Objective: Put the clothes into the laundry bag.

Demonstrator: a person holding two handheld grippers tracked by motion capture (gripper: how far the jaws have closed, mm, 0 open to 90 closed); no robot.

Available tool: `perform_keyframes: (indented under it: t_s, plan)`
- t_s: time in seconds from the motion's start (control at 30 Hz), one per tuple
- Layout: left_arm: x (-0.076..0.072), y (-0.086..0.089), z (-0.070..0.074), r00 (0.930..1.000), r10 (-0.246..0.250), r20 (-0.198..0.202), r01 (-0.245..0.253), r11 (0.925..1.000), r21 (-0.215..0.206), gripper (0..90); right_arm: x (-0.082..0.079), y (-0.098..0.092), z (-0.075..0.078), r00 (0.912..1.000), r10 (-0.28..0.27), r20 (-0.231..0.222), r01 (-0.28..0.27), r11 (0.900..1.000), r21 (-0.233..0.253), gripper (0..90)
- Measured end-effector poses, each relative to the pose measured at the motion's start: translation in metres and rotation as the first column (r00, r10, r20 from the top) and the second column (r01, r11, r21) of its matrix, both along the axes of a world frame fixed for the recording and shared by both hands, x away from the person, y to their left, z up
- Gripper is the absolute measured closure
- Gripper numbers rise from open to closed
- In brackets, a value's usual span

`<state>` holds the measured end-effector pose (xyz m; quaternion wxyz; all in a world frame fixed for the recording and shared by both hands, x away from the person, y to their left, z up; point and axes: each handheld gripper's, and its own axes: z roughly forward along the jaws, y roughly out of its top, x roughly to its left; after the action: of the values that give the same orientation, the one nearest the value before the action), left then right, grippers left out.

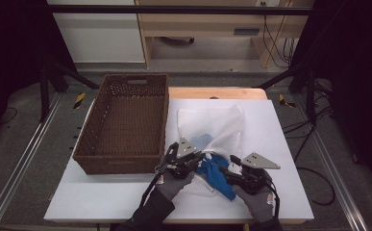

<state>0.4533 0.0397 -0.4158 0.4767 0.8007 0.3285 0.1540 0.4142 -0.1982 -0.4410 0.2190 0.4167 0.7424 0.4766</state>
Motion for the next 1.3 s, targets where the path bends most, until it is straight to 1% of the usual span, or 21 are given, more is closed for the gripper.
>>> perform_keyframes:
  t_s: [0.07,0.2,0.27,0.3,0.43,0.47,0.53,0.57,0.6,0.67,0.7,0.73,0.77,0.87,0.9,0.97,1.03,1.13,1.2,1.27,1.3]
  plan:
    - [0.000,0.000,0.000,1.0000,0.000,-0.001,0.000,1.0000,0.002,88.5,-0.003,-0.008,-0.012,0.9992,-0.002,-0.040,0.001,1.000,-0.026,37.2]
    - [0.000,0.000,-0.001,1.0000,0.000,-0.001,0.000,1.0000,-0.002,88.5,-0.002,-0.006,-0.032,0.9940,0.012,-0.109,-0.015,1.000,-0.025,38.0]
    - [0.000,0.001,-0.002,1.0000,0.001,-0.001,-0.001,1.0000,-0.001,88.5,-0.002,-0.001,-0.032,0.9940,0.021,-0.107,-0.025,0.999,-0.033,38.9]
    - [0.001,0.001,-0.003,1.0000,0.003,-0.001,-0.003,1.0000,-0.002,88.5,-0.003,0.000,-0.030,0.9953,0.032,-0.091,-0.035,0.999,-0.031,39.0]
    - [0.002,0.003,-0.004,0.9999,0.009,-0.007,-0.009,1.0000,0.001,88.5,-0.005,0.010,-0.018,0.9957,0.072,-0.059,-0.072,0.997,0.004,34.9]
    - [0.002,0.003,-0.003,0.9999,0.009,-0.005,-0.009,1.0000,0.001,88.5,-0.004,0.013,-0.019,0.9950,0.076,-0.066,-0.076,0.997,0.001,34.1]
    - [0.001,0.003,-0.003,0.9999,0.010,-0.003,-0.010,1.0000,0.002,88.5,0.001,0.021,-0.024,0.9937,0.071,-0.086,-0.075,0.997,-0.037,34.5]
    - [0.001,0.003,-0.003,1.0000,0.009,-0.003,-0.009,1.0000,0.003,88.5,0.006,0.024,-0.030,0.9931,0.054,-0.104,-0.062,0.996,-0.069,36.5]
    - [0.001,0.004,-0.003,1.0000,0.008,-0.001,-0.008,1.0000,0.005,88.5,0.009,0.026,-0.034,0.9921,0.043,-0.118,-0.052,0.995,-0.079,39.1]
    - [0.001,0.005,-0.003,0.9999,0.010,-0.004,-0.010,0.9999,0.002,88.5,0.014,0.027,-0.042,0.9913,0.021,-0.130,-0.035,0.994,-0.101,56.0]
    - [0.002,0.005,-0.003,0.9999,0.010,-0.004,-0.010,0.9999,0.003,88.5,0.014,0.028,-0.043,0.9906,0.014,-0.136,-0.029,0.993,-0.110,68.4]
    - [0.002,0.005,-0.003,0.9999,0.012,-0.004,-0.012,0.9999,0.003,88.5,0.014,0.028,-0.043,0.9918,0.015,-0.127,-0.030,0.992,-0.119,76.9]
    - [0.002,0.006,-0.003,0.9999,0.012,-0.005,-0.012,0.9999,0.002,88.5,0.013,0.028,-0.041,0.9916,0.017,-0.128,-0.032,0.993,-0.118,81.5]
    - [0.001,0.005,-0.002,0.9999,0.011,-0.004,-0.011,0.9999,-0.007,88.5,0.009,0.029,-0.032,0.9946,0.028,-0.100,-0.038,0.994,-0.098,83.6]
    - [0.001,0.005,-0.001,1.0000,0.009,-0.001,-0.009,0.9999,-0.008,88.5,0.008,0.030,-0.026,0.9957,0.040,-0.084,-0.047,0.996,-0.075,83.7]
    - [0.000,0.003,0.002,1.0000,0.003,0.003,-0.003,0.9999,-0.014,88.5,0.010,0.036,-0.017,0.9967,0.061,-0.054,-0.063,0.997,-0.040,83.6]
    - [-0.002,0.001,0.006,0.9999,-0.002,0.015,0.002,0.9999,-0.016,88.5,0.015,0.043,-0.012,0.9971,0.063,-0.043,-0.064,0.998,-0.023,83.3]
    - [-0.005,0.000,0.010,0.9997,-0.008,0.025,0.009,0.9998,-0.020,88.6,0.029,0.055,-0.011,0.9997,0.021,-0.010,-0.021,0.999,-0.024,81.3]
    - [-0.006,0.001,0.010,0.9996,-0.012,0.025,0.012,0.9998,-0.017,88.6,0.039,0.059,-0.015,0.9998,-0.016,-0.009,0.016,1.000,-0.025,78.7]
    - [-0.006,0.003,0.007,0.9998,-0.011,0.017,0.011,0.9998,-0.016,88.6,0.050,0.061,-0.022,0.9978,-0.066,-0.003,0.066,0.996,-0.065,76.6]
    - [-0.006,0.003,0.005,0.9998,-0.011,0.014,0.011,0.9998,-0.014,88.6,0.057,0.061,-0.029,0.9952,-0.093,-0.029,0.090,0.992,-0.083,75.9]
